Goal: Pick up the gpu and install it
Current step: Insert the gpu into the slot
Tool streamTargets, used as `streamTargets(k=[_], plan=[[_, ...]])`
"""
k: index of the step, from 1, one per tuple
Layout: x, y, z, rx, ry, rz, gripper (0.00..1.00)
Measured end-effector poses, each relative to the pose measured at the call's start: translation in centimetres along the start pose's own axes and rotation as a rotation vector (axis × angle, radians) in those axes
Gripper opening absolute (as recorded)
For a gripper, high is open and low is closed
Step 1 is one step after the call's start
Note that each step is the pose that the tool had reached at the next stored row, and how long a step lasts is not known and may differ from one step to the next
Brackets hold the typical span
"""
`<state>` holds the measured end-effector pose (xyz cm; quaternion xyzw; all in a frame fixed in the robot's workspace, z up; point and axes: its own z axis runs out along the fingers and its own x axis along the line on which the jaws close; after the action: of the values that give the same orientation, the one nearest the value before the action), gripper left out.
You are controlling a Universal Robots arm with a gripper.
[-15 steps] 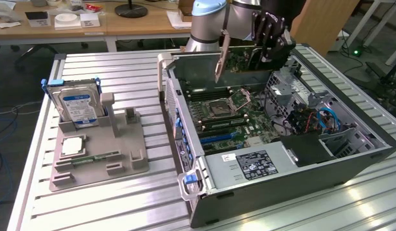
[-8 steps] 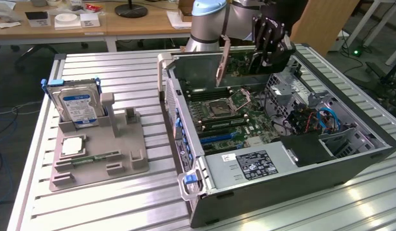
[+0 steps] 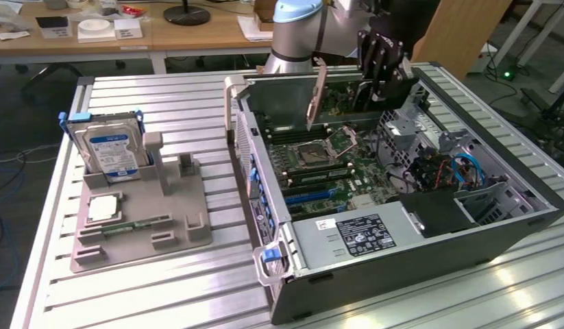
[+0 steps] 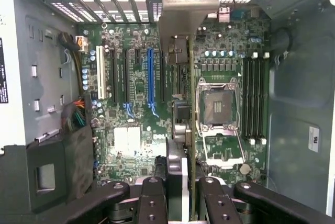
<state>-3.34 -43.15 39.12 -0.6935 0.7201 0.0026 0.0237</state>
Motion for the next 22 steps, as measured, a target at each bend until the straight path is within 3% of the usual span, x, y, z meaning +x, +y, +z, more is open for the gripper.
streamTargets(k=[2,5,7,10,12,22], plan=[[0.0,0.08,0.33,-0.0036,0.0012,0.000,0.28],[0.0,0.17,0.86,-0.0029,0.0044,0.000,0.28],[-0.2,1.03,1.20,-0.0028,0.0076,0.000,0.28],[-0.6,1.91,1.73,-0.0022,0.0166,0.004,0.28],[-0.6,2.01,2.11,-0.0015,0.0215,0.024,0.28],[-0.3,2.02,3.13,-0.0015,0.0218,0.025,0.28]])
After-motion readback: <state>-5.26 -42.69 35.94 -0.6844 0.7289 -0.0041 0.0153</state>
